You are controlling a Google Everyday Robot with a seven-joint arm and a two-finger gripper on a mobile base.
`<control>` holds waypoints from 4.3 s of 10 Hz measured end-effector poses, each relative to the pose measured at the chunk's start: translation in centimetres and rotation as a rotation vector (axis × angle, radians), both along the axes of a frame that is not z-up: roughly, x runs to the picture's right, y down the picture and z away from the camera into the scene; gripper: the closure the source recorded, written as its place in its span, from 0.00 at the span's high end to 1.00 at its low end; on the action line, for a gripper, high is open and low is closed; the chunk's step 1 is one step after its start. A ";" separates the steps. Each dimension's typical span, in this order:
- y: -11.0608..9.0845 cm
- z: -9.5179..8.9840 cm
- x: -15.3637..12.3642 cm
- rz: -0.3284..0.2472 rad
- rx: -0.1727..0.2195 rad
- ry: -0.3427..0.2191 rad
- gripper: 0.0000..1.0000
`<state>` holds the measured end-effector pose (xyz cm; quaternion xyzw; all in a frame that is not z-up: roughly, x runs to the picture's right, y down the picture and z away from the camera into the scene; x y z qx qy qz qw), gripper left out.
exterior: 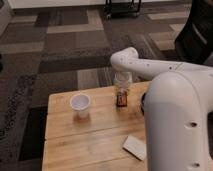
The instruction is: Place the eraser on the white sponge
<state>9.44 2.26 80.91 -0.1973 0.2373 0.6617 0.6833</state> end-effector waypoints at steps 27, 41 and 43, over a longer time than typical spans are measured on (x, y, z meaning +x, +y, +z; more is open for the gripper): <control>18.8 -14.1 5.7 -0.185 -0.073 -0.115 0.00; 21.0 -12.6 4.7 -0.822 -0.198 -0.461 0.00; 21.5 -12.1 4.4 -0.828 -0.194 -0.455 0.00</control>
